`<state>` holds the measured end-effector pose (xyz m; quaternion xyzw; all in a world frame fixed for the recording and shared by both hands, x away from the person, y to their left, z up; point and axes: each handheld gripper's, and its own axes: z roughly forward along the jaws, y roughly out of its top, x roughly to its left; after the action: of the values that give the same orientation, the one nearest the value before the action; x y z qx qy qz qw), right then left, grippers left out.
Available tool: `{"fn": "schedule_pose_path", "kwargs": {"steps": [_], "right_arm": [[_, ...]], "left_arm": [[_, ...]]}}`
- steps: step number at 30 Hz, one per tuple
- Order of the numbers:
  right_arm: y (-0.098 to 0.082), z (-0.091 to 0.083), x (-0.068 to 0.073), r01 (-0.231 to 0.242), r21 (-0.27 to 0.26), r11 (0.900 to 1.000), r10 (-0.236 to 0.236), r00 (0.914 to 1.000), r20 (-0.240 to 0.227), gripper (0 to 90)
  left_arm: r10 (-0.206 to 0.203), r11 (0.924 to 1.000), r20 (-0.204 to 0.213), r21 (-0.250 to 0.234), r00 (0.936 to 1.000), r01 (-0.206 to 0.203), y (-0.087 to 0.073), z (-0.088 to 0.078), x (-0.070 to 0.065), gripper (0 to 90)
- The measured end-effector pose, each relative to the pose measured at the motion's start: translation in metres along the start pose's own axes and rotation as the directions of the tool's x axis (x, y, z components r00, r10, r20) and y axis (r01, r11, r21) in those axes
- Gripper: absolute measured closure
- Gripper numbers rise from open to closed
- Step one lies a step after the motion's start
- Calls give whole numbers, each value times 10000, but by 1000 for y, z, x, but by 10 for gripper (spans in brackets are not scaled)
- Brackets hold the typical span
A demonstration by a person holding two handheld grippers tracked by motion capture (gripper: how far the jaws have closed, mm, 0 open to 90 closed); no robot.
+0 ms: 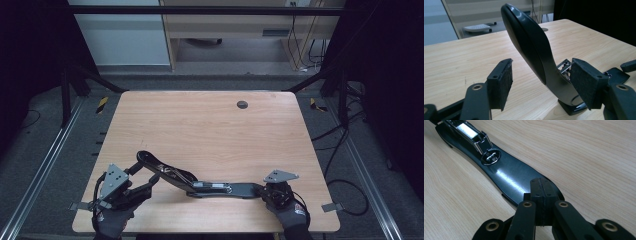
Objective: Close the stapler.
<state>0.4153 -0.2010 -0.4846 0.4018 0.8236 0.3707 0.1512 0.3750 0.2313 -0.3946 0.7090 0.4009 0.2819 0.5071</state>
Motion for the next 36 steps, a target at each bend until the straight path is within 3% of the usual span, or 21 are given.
{"fn": "schedule_pose_path", "kwargs": {"steps": [7, 10, 25, 36], "right_arm": [[-1, -1, 1, 413, -206, 9989, -411, 9991, 118, 900], [0, -3, -1, 222, -189, 9996, -228, 9993, -311, 900], [1, -4, -1, -26, -210, 9998, 29, 9999, 152, 900], [3, -6, 0, -139, -240, 9996, 144, 9997, 183, 900]], "left_arm": [[-23, 10000, -38, -8, 10000, 23, 1, 6, 0, 364], [-34, 10000, -8, -64, 10000, 34, 3, 6, 1, 374], [-104, 9997, -180, -221, 9998, 100, 7, 13, 1, 461], [-234, 9996, -173, -165, 9996, 231, 8, 13, 2, 507]]}}
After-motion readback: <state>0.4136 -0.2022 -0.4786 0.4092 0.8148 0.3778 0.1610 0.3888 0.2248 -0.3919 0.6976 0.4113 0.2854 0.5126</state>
